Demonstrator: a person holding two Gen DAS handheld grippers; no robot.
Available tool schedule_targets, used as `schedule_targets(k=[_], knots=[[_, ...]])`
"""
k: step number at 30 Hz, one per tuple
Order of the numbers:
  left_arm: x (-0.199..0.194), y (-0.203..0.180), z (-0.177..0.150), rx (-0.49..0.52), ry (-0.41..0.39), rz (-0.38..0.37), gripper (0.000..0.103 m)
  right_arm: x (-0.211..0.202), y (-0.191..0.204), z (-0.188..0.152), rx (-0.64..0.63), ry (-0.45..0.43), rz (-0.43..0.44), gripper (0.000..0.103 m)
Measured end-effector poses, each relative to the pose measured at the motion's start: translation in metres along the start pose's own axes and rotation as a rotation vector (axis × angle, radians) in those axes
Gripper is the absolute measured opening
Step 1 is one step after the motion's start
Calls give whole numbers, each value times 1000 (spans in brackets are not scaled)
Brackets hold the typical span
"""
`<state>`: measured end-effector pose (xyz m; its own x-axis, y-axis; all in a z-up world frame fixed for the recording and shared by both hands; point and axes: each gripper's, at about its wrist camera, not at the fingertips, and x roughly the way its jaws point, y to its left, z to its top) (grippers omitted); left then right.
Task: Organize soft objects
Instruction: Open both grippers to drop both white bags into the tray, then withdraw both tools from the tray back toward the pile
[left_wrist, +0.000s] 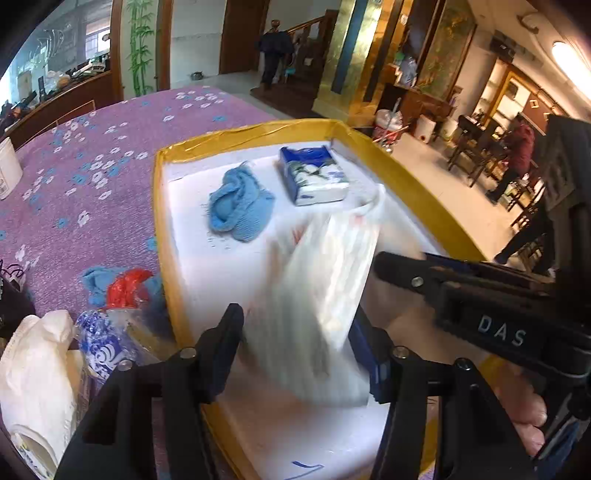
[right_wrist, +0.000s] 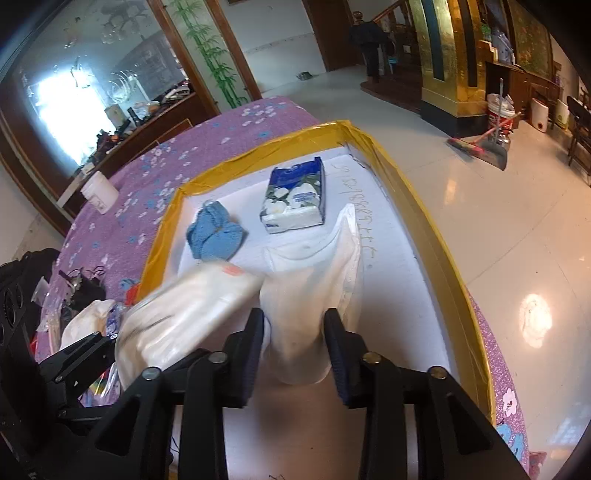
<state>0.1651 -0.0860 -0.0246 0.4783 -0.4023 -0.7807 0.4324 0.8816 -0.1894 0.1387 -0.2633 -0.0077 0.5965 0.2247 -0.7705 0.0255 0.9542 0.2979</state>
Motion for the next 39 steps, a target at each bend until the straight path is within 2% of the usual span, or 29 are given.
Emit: schedule_targets(k=[2, 4, 7, 10, 11, 12, 13, 14, 16, 18, 19, 21, 23, 26, 29, 34, 39], knots=[[-6, -1, -1, 8, -25, -8, 58, -10, 3, -2, -20, -34, 20, 55], [-10, -4, -1, 16, -54, 6, 58, -21, 4, -2, -31, -64, 41, 61], [-16, -6, -1, 26, -83, 21, 58, -38, 9, -3, -65, -107, 47, 62], [-23, -8, -1, 27, -122, 32, 58, -70, 18, -6, -111, -238, 70, 62], [-26, -8, -2, 30, -137, 39, 58, -77, 22, -7, -131, -277, 66, 65], [-29, -9, -2, 32, -155, 49, 58, -85, 27, -9, -157, -331, 45, 69], [-32, -10, -3, 34, -179, 65, 59, -92, 31, -12, -185, -399, 27, 79], [-35, -11, -4, 37, -198, 79, 61, -93, 32, -14, -197, -420, 20, 85], [-41, -14, -5, 48, -238, 112, 65, -84, 31, -15, -187, -373, 32, 86], [-45, -15, -4, 51, -259, 136, 66, -66, 23, -14, -154, -246, 58, 86], [-45, -16, -5, 55, -262, 147, 66, -56, 13, -14, -88, -170, 59, 84], [-43, -17, -5, 63, -256, 163, 66, -50, 2, -14, -39, -127, 61, 84], [-42, -17, -6, 67, -256, 177, 66, -57, 2, -15, -54, -165, 2, 84], [-44, -19, -6, 77, -265, 178, 66, -80, 5, -17, -66, -227, 55, 84], [-45, -19, -6, 82, -269, 192, 66, -101, 12, -22, -94, -295, 49, 84], [-62, -17, -7, 50, -257, 185, 66, -118, 12, -28, -76, -310, 81, 77], [-87, -18, -26, 52, -220, 207, 66, -127, 9, -35, -47, -312, 103, 77]])
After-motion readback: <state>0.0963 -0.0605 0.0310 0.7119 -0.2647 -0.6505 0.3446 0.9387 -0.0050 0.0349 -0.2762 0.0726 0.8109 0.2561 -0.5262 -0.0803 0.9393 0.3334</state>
